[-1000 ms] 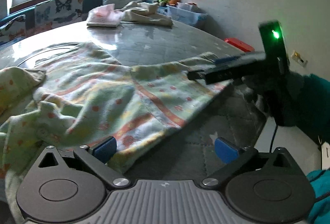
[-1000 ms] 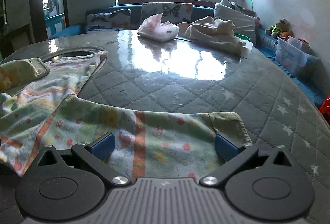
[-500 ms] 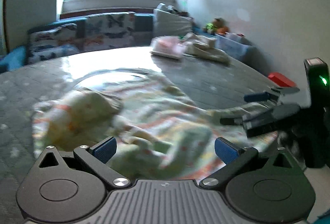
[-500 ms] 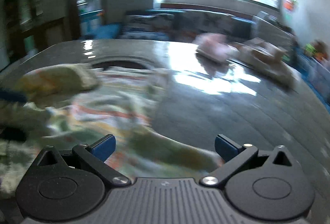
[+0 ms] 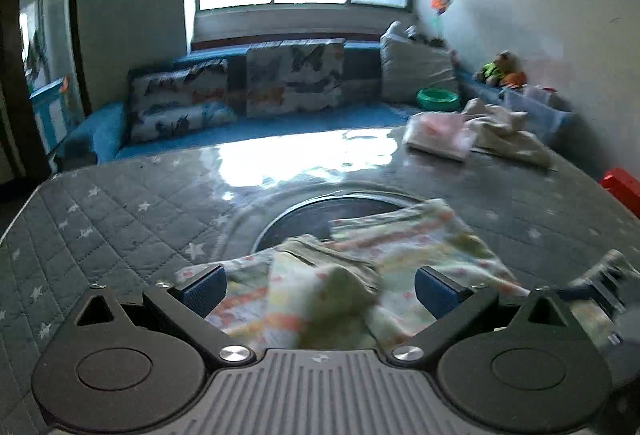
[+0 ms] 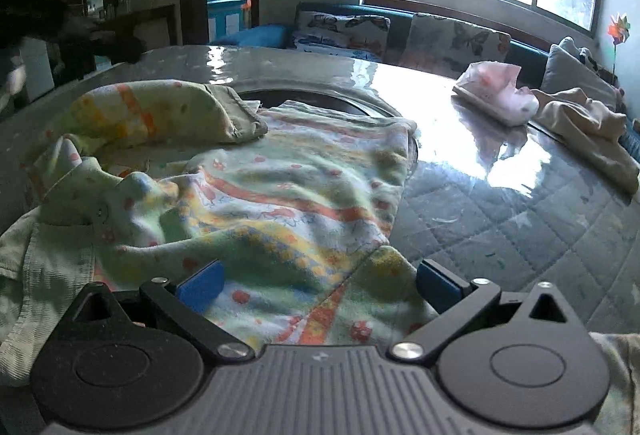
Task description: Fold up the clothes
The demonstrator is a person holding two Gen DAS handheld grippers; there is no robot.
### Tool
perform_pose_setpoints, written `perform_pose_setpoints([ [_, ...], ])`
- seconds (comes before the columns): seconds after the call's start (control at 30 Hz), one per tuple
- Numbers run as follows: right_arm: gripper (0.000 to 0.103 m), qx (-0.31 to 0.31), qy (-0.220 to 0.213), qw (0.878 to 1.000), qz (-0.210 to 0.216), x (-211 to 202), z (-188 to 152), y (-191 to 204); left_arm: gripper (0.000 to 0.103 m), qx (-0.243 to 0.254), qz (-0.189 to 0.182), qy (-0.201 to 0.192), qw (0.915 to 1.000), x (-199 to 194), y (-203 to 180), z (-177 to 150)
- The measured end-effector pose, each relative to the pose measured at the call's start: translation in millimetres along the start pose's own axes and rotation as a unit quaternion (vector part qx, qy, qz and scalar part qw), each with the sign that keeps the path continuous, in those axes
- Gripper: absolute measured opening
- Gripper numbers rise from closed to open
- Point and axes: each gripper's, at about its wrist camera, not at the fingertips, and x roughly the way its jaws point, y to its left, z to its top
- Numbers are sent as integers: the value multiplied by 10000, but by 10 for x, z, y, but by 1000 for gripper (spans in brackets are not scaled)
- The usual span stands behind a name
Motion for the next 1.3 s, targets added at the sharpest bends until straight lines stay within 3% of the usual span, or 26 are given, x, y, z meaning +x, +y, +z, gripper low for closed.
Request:
perform_pose_setpoints([
  [0.2,103,45,-37,10000,30,-7,-13,-12,84,-298,-2,456,9985,472,220,254],
  [0.47,103,77,-42,9999,58,-6,-19,-22,82,-519,-169,1044,9930,990,361,310],
  [0.63,103,85,-43,9999,62,-9,-20,-22,60,-703,-285,1354,9879,1191,426,248],
  [0.7,103,88,-44,9999,64,-10,-20,-22,39,-872,-340,1426,9853,1222,472,214],
  [0.77,103,90,-44,9999,65,-11,-20,-23,23,-960,-390,1383,9849,1199,506,182],
  [0.87,103,90,-44,9999,65,-11,-21,-23,14,-1083,-483,1226,9854,1110,550,167],
  [1.1,103,86,-44,9999,61,-10,-22,-22,9,-972,-532,756,9910,837,522,199],
  [1.3,103,83,-44,9999,59,-10,-23,-22,9,-1114,-343,316,9927,517,600,186],
])
